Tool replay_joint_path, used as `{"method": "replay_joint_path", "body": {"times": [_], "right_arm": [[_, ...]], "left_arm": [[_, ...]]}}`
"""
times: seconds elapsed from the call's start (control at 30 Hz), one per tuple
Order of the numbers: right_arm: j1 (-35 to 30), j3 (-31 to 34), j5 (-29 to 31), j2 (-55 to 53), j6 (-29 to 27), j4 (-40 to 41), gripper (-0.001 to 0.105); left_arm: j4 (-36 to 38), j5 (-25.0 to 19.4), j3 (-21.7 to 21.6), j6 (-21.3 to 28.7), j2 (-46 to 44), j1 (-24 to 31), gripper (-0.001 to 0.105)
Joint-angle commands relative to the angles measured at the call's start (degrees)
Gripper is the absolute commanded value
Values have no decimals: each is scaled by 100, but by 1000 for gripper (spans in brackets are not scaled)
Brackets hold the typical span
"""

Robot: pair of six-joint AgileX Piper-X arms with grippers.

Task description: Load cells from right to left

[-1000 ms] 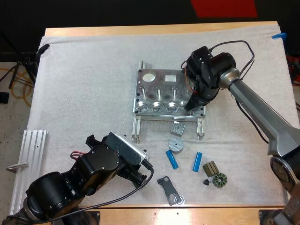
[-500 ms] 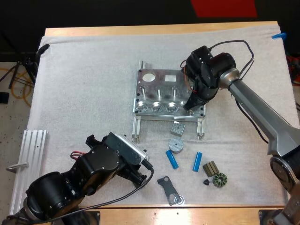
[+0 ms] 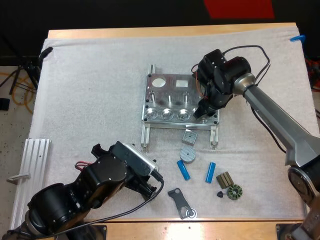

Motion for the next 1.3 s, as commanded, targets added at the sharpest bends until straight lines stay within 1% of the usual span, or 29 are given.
{"method": "replay_joint_path", "body": {"times": [0.0, 0.13, 0.27, 0.4, 0.57, 0.63, 0.77, 0.87, 0.97, 1.0, 1.13, 1.2, 1.23, 1.27], "right_arm": [[-2, -37, -108, -117, 8, 4, 54], [-2, -122, -75, -280, 28, -25, 54], [-2, -128, 335, -517, 28, -133, 54], [-2, -128, 735, -673, 28, -46, 54], [-2, -128, 724, -909, 292, 238, 54], [-2, -128, 713, -1055, 289, 363, 54], [-2, -128, 682, -1494, 471, 555, 54], [-2, -111, 506, -1805, 570, 764, 54], [-2, -112, 117, -2133, 709, 1005, 54], [-2, -112, -35, -2268, 742, 1103, 54], [-2, -112, -230, -2614, 754, 1342, 54], [-2, -112, -323, -2815, 798, 1456, 54], [-2, -112, -367, -2867, 799, 1484, 54], [-2, -112, -476, -2966, 798, 1546, 54]], "left_arm": [[-39, -82, -23, 5, -29, -4, 62], [-39, -82, -23, 5, -29, -4, 62], [-39, -82, -23, 5, -29, -4, 62], [-39, -82, -23, 5, -29, -4, 62], [-39, -82, -23, 60, -29, -4, 62], [-39, -82, -23, 141, -29, -4, 62], [-39, -82, -23, 305, -29, -4, 62], [-39, -82, -23, 304, -29, -4, 62], [-39, -82, -23, 321, -29, -4, 62], [-39, -41, -23, 436, -29, -4, 62], [-39, 198, -23, 888, -29, -4, 62], [-39, 464, -23, 1350, -29, -4, 62], [-39, 533, -23, 1436, -17, -4, 62], [-39, 639, -23, 1661, -11, -4, 62]]}}
